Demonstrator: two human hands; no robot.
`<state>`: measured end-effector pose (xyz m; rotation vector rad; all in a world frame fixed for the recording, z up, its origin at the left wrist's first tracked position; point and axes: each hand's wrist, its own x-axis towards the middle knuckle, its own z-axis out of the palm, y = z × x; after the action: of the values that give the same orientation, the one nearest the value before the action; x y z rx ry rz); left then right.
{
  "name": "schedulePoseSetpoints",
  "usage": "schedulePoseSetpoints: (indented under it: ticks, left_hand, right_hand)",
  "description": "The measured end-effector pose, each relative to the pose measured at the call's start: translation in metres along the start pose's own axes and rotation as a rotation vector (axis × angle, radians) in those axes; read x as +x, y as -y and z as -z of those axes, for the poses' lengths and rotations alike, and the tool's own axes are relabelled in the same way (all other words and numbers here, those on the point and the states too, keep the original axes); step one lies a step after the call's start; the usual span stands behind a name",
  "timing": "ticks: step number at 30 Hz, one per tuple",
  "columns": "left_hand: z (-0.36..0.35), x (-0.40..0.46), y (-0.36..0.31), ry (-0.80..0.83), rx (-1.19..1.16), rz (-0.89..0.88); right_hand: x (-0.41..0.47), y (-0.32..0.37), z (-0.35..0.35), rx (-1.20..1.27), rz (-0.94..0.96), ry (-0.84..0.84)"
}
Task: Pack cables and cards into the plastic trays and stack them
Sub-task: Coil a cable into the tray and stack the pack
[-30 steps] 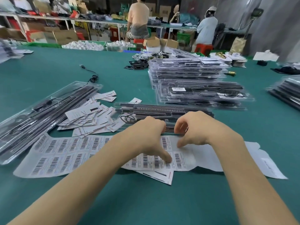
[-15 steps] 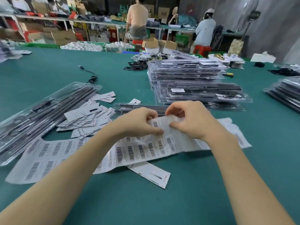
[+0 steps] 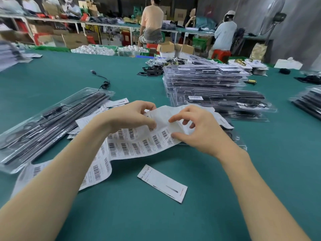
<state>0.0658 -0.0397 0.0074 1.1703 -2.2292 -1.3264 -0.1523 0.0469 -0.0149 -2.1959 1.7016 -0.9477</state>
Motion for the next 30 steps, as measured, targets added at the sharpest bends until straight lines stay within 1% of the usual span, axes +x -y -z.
schedulePoseSetpoints:
  ticks: [2, 5, 7, 12, 14, 17, 22, 30]
  left_hand:
    - [0.000, -0.001, 0.000, 0.000, -0.032, -0.007]
    - [-0.003, -0.001, 0.000, -0.072, -0.083, -0.027]
    - [-0.003, 0.001, 0.002, -0.089, -0.111, -0.041]
    - [-0.005, 0.002, 0.003, -0.046, -0.137, -0.060]
    - [-0.008, 0.002, 0.002, -0.037, -0.153, -0.072]
    - [-0.011, 0.005, 0.003, -0.065, -0.165, -0.053]
    - [-0.017, 0.009, 0.003, -0.113, -0.211, -0.054]
    - [-0.020, 0.012, 0.004, -0.155, -0.207, -0.055]
  right_hand:
    - [0.000, 0.001, -0.005, 0.005, 0.029, -0.028]
    - [0.000, 0.002, -0.010, 0.023, 0.053, -0.107]
    - [0.000, 0.001, -0.013, 0.019, 0.054, -0.142]
    - [0.000, 0.000, -0.014, 0.130, 0.009, -0.142]
    - [0.000, 0.000, -0.013, 0.098, 0.015, -0.156]
    - [0.000, 0.001, -0.011, 0.053, 0.031, -0.180]
    - [0.000, 0.005, -0.011, -0.090, 0.080, -0.227]
    - [-0.001, -0.001, -0.014, 0.012, 0.064, -0.211]
